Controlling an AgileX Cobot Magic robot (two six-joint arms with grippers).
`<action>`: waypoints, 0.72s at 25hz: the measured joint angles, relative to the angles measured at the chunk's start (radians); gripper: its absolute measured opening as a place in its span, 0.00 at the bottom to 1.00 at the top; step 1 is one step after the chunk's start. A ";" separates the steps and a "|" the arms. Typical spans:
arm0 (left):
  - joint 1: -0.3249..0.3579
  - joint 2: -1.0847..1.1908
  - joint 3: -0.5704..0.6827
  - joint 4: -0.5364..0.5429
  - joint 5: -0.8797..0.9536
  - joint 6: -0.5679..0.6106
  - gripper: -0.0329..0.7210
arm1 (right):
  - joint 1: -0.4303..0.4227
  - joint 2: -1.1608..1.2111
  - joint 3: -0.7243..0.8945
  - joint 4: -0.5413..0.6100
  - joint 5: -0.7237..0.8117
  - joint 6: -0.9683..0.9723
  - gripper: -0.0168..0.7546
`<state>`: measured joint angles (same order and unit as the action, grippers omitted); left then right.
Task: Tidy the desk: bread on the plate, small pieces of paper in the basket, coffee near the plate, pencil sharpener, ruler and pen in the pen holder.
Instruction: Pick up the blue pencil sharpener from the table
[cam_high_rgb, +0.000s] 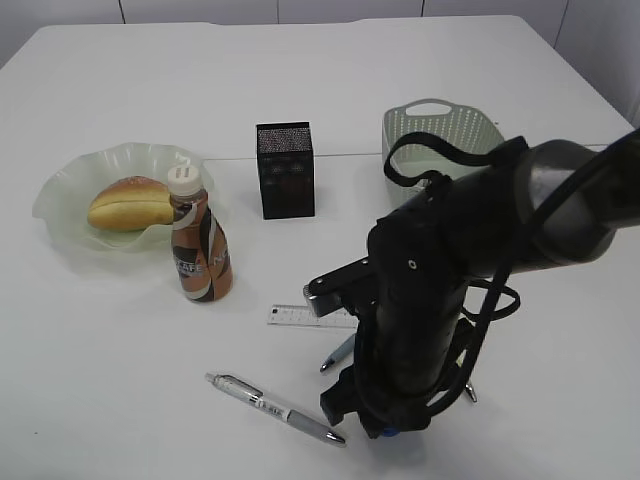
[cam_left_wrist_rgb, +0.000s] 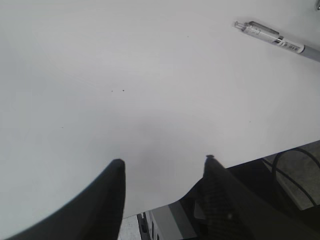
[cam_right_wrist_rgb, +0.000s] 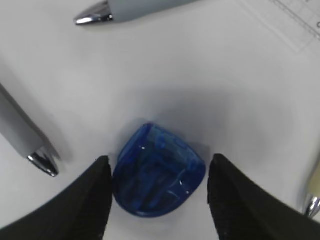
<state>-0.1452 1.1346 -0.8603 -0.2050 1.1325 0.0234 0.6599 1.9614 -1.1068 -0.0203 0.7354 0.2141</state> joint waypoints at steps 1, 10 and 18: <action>0.000 0.000 0.000 0.000 0.000 0.000 0.53 | 0.000 0.004 0.000 0.000 0.002 0.000 0.59; 0.000 0.000 0.000 0.000 0.000 0.000 0.54 | 0.000 0.013 0.000 0.000 0.004 0.000 0.51; 0.000 0.000 0.000 0.000 0.000 0.000 0.54 | 0.000 0.013 0.000 0.000 0.005 0.002 0.50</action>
<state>-0.1452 1.1346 -0.8603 -0.2050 1.1325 0.0234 0.6599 1.9741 -1.1068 -0.0203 0.7406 0.2165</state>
